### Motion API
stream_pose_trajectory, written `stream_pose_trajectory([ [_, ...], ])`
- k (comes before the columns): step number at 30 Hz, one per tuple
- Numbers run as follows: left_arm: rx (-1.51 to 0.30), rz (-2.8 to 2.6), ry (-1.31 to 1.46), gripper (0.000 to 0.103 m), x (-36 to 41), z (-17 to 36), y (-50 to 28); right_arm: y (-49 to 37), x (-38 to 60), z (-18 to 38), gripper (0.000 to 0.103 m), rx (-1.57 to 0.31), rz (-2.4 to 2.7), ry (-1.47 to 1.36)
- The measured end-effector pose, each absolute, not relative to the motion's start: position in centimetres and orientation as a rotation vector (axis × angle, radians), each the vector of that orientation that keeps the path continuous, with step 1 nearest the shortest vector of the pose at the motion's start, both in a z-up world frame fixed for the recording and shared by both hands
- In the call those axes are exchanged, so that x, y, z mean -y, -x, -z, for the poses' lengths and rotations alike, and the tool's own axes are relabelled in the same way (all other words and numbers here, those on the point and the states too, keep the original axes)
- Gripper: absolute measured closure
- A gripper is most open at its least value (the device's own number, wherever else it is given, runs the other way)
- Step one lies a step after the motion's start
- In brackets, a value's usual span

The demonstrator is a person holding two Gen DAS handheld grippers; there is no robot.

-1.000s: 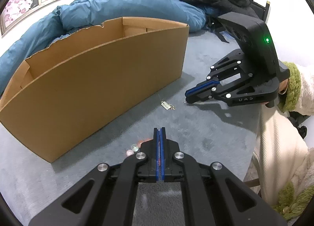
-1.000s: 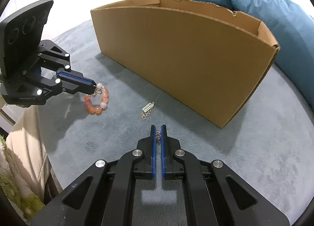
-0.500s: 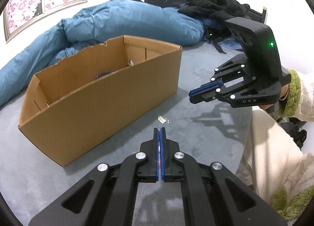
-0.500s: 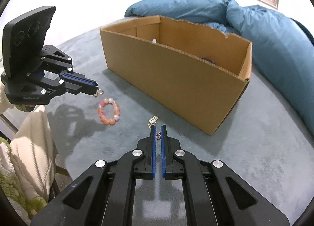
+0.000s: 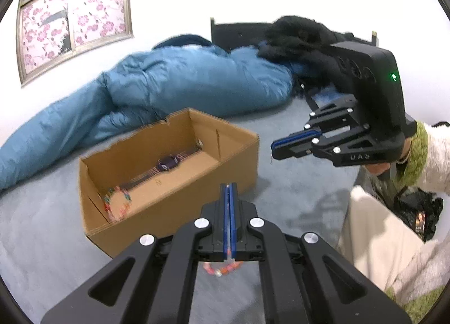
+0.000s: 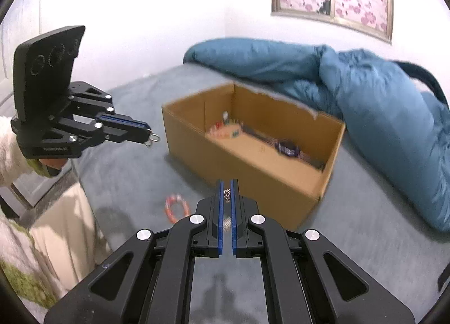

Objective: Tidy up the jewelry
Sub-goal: 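Carry the bracelet and chain over the box and open both tools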

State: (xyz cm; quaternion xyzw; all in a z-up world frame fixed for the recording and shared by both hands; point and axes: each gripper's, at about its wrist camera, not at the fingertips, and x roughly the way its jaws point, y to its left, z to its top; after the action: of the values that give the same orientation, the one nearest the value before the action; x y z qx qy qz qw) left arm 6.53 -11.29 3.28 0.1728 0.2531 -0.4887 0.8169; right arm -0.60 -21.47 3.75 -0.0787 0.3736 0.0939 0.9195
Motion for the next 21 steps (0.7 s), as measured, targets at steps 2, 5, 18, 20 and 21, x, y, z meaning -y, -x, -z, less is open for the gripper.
stream_pose_trajectory([
  [2, -0.518, 1.023, -0.359, 0.102, 11.4, -4.4, -7.6, -0.5, 21.3, -4.9, 0.1, -0.744, -0.205, 0.159],
  [5, -0.511, 1.002, -0.339, 0.102, 11.7, -5.5, -9.6, -2.2, 21.3, -5.8, 0.1, -0.729, -0.213, 0.164],
  [18, -0.642, 0.941, -0.369, 0.102, 15.3, -1.9, -19.3, -9.9, 23.8, -3.3, 0.1, -0.829, -0.205, 0.149],
  [20, -0.668, 0.932, -0.379, 0.102, 15.7, -0.9, -20.4, -10.8, 24.3, -2.6, 0.1, -0.849, -0.197, 0.142],
  [21, -0.686, 0.923, -0.383, 0.102, 16.0, -0.3, -21.1, -11.3, 24.6, -2.2, 0.1, -0.86, -0.193, 0.14],
])
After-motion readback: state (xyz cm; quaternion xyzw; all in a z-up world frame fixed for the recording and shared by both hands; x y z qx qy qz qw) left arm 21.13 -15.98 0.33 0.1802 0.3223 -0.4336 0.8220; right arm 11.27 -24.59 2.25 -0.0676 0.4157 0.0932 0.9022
